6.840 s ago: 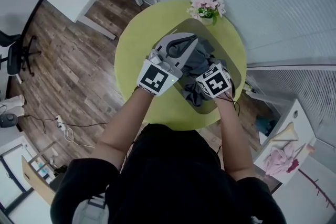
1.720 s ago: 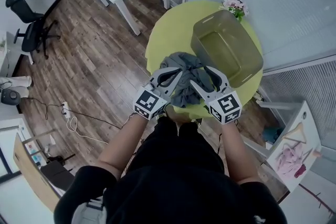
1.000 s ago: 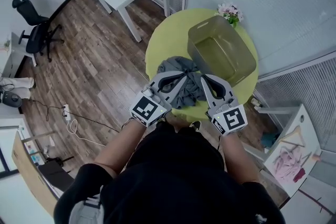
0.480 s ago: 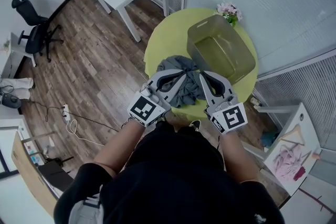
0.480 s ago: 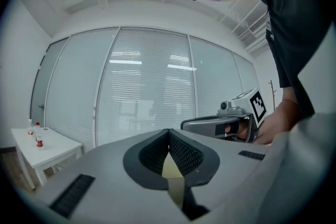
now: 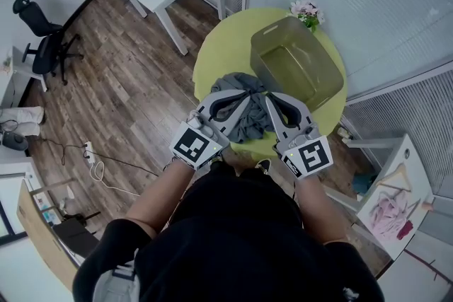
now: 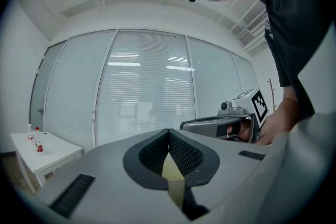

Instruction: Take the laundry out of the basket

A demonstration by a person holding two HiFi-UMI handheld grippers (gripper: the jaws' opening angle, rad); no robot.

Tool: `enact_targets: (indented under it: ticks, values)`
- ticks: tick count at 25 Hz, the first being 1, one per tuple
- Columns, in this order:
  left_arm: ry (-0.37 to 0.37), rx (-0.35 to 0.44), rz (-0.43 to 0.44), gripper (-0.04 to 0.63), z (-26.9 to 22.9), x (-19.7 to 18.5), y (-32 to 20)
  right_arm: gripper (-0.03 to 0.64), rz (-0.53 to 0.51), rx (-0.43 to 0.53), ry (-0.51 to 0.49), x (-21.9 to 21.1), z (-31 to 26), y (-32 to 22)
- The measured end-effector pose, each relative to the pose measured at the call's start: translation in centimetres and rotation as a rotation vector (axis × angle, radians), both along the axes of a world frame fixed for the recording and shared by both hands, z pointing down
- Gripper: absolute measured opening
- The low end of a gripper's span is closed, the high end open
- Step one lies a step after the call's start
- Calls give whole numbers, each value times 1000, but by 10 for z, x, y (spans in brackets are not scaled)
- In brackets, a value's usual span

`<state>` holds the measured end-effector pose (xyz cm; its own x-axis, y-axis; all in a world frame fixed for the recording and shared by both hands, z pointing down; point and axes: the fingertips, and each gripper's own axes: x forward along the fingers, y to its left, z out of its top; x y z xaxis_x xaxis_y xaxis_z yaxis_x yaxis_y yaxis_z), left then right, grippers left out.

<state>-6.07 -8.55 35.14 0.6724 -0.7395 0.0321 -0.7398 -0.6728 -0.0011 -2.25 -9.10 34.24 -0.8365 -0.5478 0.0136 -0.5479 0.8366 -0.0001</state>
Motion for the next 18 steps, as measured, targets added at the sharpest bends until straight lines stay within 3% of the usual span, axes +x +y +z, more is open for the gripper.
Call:
enact_targets:
  ticks: [18]
  values:
    - [13,-5,7,9,2,2,5,23,11,1,13,1,2,8]
